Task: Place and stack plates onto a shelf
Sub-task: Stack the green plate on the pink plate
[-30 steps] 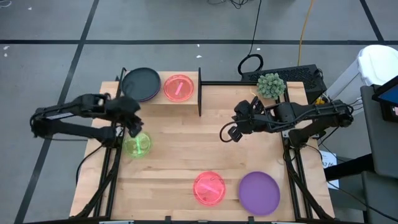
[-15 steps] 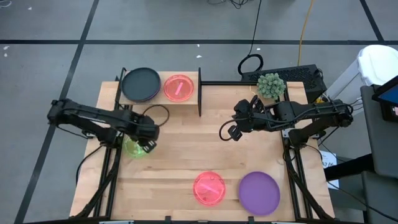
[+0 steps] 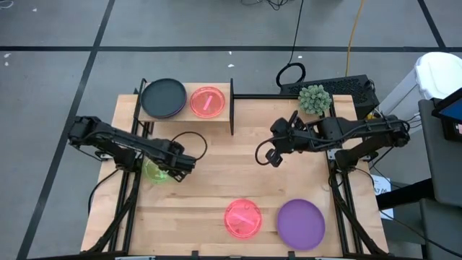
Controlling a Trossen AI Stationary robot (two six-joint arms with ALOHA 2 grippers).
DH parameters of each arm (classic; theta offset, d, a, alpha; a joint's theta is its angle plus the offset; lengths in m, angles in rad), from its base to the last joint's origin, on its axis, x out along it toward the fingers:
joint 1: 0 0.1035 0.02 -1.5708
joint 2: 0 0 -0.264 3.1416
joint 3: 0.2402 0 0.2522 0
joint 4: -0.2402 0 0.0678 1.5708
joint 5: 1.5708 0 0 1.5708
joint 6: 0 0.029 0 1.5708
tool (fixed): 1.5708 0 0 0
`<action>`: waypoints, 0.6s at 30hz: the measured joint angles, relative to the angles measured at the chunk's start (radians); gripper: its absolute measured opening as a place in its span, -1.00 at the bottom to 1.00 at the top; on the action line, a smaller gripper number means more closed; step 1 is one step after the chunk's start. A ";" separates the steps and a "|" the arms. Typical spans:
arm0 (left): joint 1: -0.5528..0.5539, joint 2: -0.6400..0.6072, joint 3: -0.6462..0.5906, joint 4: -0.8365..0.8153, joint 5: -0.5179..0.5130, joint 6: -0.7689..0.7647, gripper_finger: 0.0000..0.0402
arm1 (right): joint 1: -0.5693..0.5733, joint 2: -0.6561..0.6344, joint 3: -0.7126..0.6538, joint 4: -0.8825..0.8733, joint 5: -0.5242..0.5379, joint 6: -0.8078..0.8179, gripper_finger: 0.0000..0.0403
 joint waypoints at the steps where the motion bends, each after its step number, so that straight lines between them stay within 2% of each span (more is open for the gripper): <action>1: -0.006 0.000 -0.014 0.028 -0.004 -0.010 0.02 | 0.000 0.000 0.000 0.000 -0.007 0.000 -1.00; 5: -0.024 0.000 -0.077 0.136 -0.011 -0.049 0.02 | 0.000 0.000 0.000 0.015 -0.008 0.001 -1.00; 10: -0.059 0.000 -0.119 0.154 -0.019 -0.076 0.02 | 0.000 0.000 0.000 0.047 -0.008 0.001 -1.00; 18: -0.123 0.000 -0.194 0.283 -0.024 -0.141 0.02 | 0.000 0.000 0.000 0.068 -0.009 0.001 -1.00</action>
